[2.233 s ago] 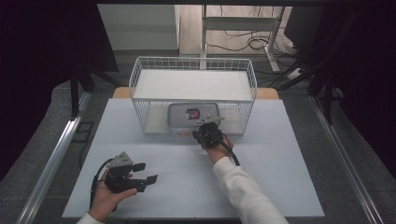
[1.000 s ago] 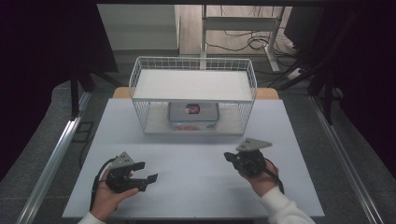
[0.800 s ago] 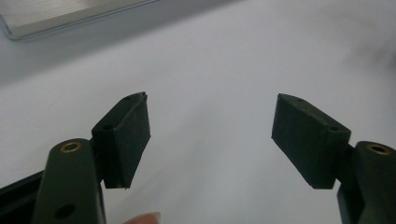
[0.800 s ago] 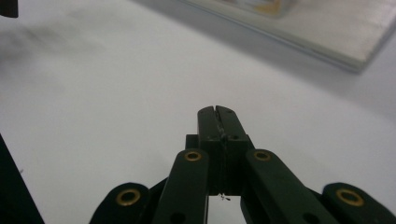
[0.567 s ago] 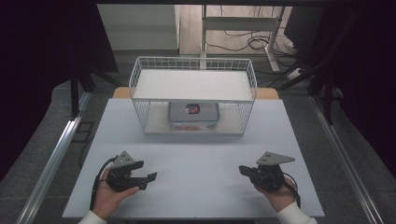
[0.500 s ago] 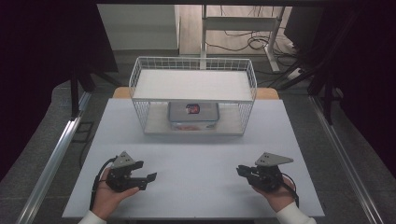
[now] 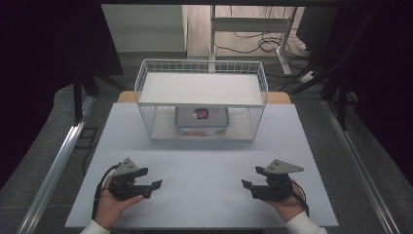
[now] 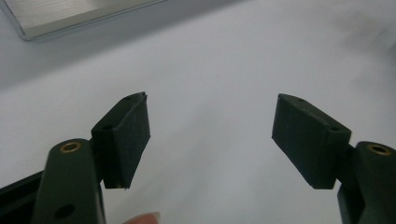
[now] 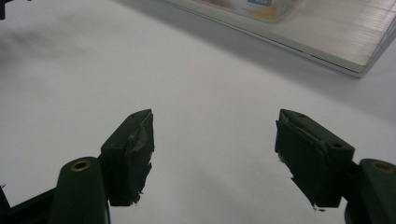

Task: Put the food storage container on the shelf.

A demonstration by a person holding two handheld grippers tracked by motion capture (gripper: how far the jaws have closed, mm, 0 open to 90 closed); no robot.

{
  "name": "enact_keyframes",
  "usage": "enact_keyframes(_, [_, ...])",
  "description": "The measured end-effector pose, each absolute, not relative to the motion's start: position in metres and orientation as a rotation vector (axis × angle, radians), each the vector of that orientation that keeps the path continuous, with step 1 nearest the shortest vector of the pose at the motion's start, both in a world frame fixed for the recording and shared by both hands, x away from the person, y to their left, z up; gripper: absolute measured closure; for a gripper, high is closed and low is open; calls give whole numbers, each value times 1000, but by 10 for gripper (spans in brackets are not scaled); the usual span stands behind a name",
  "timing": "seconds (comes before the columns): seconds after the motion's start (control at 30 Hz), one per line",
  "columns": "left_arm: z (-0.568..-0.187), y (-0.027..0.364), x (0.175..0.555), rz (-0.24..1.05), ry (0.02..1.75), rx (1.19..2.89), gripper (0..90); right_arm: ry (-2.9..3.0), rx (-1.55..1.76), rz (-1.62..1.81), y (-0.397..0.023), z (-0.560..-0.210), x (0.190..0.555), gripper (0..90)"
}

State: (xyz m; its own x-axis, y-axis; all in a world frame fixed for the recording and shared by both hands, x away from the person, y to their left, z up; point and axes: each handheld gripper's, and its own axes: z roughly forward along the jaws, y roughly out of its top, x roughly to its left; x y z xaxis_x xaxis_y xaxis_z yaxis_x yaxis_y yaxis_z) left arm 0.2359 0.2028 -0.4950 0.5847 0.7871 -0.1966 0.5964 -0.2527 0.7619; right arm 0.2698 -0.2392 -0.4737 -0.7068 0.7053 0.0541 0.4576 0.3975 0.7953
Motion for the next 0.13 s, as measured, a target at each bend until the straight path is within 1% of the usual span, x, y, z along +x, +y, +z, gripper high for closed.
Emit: enact_keyframes(0.13, [-496,203,238,289,1117,1961,271,2354,1014,1230,-243,-473,271,267])
